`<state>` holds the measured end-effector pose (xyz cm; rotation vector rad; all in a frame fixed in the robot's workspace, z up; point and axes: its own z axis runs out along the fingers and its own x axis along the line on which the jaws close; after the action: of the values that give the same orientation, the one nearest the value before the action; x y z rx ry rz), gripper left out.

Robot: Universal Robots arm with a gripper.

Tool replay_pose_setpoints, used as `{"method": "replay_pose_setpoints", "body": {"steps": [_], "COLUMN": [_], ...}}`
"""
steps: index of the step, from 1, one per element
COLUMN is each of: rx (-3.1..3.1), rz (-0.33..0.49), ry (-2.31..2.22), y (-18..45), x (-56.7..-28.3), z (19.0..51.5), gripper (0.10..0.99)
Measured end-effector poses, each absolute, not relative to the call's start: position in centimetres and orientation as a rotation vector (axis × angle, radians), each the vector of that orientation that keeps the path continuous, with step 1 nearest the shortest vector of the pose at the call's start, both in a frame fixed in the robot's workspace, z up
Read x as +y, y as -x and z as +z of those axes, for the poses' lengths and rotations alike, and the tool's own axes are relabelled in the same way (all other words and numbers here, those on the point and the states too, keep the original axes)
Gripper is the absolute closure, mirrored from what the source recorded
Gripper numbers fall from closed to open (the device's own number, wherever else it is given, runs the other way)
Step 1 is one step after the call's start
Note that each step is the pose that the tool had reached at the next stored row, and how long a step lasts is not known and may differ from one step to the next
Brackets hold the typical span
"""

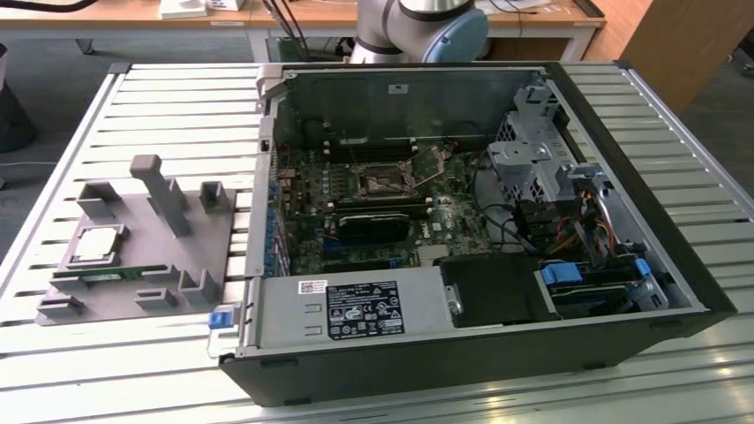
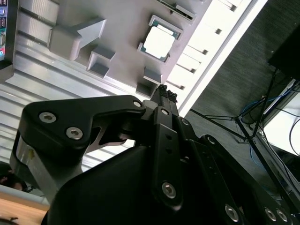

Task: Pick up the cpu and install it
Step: 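Pick up the cpu and move it towards the insertion slot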

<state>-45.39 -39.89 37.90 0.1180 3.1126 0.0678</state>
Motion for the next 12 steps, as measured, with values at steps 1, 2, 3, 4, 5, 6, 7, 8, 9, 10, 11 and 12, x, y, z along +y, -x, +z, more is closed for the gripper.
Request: {"method": "replay_pose_setpoints", "body": {"steps": [1, 2, 3, 4, 5, 6, 7, 8, 9, 10, 11, 12], "rx": [3.113, 3.113, 3.115, 3.116, 3.116, 3.117, 3.117, 3.117, 3.117, 3.117, 3.117, 3.117], "rz": [0.068, 0.068, 0.067, 0.067, 0.068, 0.067, 0.067, 0.067, 0.067, 0.067, 0.067, 0.068], "ry": [-0.118, -0.118, -0.118, -0.118, -0.118, -0.118, -0.118, -0.118, -0.118, -0.118, -0.118, -0.118], "y": [45.4, 45.5, 45.5, 45.5, 45.5, 45.5, 45.5, 45.5, 45.5, 45.5, 45.5, 45.5], "x": [-39.9, -39.9, -39.9, -39.9, -39.9, -39.9, -40.0, -40.0, -40.0, -40.0, -40.0, -40.0], "z": [37.8, 37.7, 37.6, 37.5, 37.4, 37.4, 37.3, 37.2, 37.1, 37.0, 36.9, 36.8], "gripper": [0.98, 0.98, 0.98, 0.98, 0.98, 0.98, 0.98, 0.98, 0.98, 0.98, 0.98, 0.98]}}
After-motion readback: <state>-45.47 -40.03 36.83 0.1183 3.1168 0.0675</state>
